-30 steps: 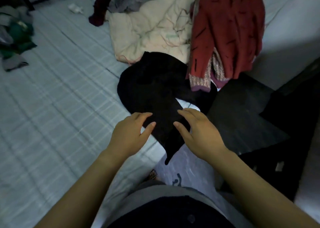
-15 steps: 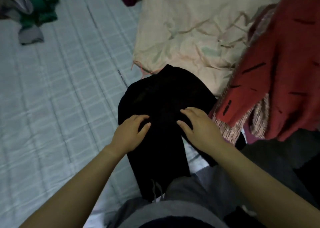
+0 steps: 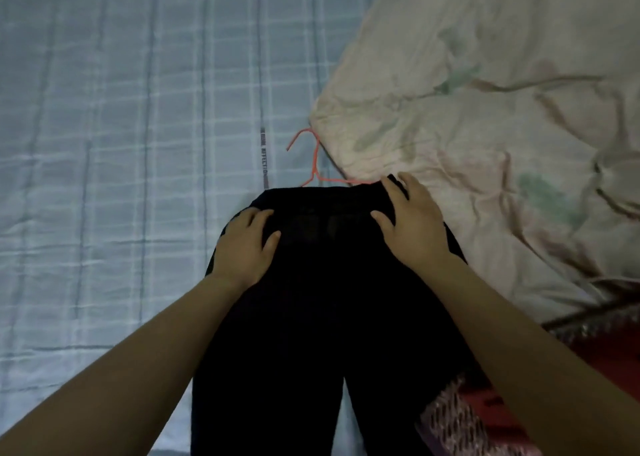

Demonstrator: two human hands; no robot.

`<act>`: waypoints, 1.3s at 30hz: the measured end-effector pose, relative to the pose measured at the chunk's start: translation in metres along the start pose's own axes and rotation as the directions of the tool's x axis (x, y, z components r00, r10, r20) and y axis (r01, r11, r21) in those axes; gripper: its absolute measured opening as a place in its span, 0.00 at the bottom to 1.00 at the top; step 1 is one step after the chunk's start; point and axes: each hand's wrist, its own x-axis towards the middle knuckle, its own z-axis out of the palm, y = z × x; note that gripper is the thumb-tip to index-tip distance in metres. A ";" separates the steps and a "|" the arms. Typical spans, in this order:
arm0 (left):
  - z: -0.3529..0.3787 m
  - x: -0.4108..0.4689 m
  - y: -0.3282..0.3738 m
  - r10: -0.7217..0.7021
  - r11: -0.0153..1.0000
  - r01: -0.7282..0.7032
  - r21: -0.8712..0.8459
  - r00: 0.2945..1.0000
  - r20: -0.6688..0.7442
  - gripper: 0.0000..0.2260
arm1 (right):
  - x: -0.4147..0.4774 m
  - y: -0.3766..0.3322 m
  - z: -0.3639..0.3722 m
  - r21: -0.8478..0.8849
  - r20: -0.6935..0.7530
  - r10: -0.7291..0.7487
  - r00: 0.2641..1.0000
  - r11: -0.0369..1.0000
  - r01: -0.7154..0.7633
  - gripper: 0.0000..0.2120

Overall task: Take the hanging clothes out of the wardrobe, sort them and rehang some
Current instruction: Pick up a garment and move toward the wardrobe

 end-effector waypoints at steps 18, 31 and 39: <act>-0.051 -0.084 -0.022 0.174 0.938 -0.200 -0.284 0.978 -0.117 0.10 | -0.055 -0.052 -0.022 0.207 -0.152 -0.269 0.951 0.932 0.297 0.13; -0.144 -0.440 -0.214 -0.202 0.889 -0.043 -0.455 0.855 -0.477 0.11 | -0.279 -0.347 0.011 0.229 -0.150 -0.652 0.743 0.708 0.668 0.14; -0.195 -0.650 -0.376 -0.493 0.858 0.208 -0.469 0.589 -0.640 0.13 | -0.404 -0.574 0.095 0.361 -0.129 -0.874 0.468 0.399 0.843 0.06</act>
